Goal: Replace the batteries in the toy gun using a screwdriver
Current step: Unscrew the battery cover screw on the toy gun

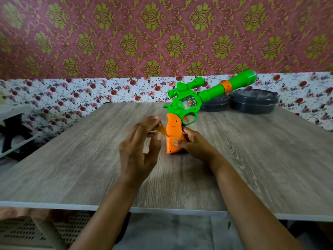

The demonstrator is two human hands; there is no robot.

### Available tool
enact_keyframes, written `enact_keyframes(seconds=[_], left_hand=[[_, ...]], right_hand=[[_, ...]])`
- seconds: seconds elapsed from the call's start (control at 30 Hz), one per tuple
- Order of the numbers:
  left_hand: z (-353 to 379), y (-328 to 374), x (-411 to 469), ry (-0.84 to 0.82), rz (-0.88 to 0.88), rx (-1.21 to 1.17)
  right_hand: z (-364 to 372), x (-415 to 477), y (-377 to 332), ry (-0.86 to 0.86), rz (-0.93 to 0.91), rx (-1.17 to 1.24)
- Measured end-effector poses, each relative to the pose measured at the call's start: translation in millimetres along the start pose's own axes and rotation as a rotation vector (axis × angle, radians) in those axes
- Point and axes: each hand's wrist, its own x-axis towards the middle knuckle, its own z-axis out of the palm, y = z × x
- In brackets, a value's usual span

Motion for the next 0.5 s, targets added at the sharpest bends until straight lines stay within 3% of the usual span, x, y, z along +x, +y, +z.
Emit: enact_keyframes(seconds=[0.5], left_hand=[[-0.5, -2.1, -1.0, 0.067, -0.038, -0.032]], right_hand=[[-0.2, 0.3, 1.6, 0.007, -0.017, 0.001]])
